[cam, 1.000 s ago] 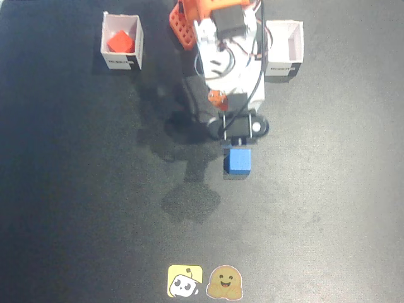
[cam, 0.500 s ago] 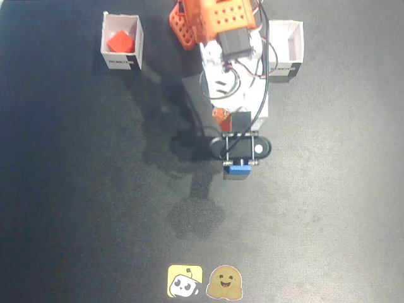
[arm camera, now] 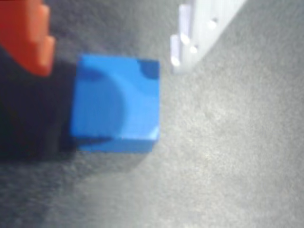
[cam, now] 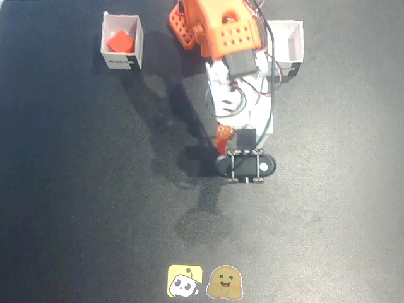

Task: Put the red cube in the right box and the blue cube in the left box.

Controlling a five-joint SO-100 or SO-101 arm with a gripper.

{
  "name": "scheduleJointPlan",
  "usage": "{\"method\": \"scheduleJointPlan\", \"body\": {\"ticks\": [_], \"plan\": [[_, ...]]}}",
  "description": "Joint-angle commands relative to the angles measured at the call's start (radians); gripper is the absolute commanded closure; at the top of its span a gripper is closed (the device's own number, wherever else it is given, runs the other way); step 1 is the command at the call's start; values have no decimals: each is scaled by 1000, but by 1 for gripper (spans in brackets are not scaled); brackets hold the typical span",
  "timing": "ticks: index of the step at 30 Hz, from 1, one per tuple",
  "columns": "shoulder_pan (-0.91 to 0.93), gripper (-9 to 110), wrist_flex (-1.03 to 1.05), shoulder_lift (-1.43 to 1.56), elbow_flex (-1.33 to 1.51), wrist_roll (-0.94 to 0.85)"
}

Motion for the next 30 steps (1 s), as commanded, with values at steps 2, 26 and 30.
{"method": "scheduleJointPlan", "body": {"ticks": [2,26,30], "plan": [[-3,82,-46,-23,-58,14],[-12,87,-225,-230,-61,40],[-6,91,-258,-250,-48,38]]}}
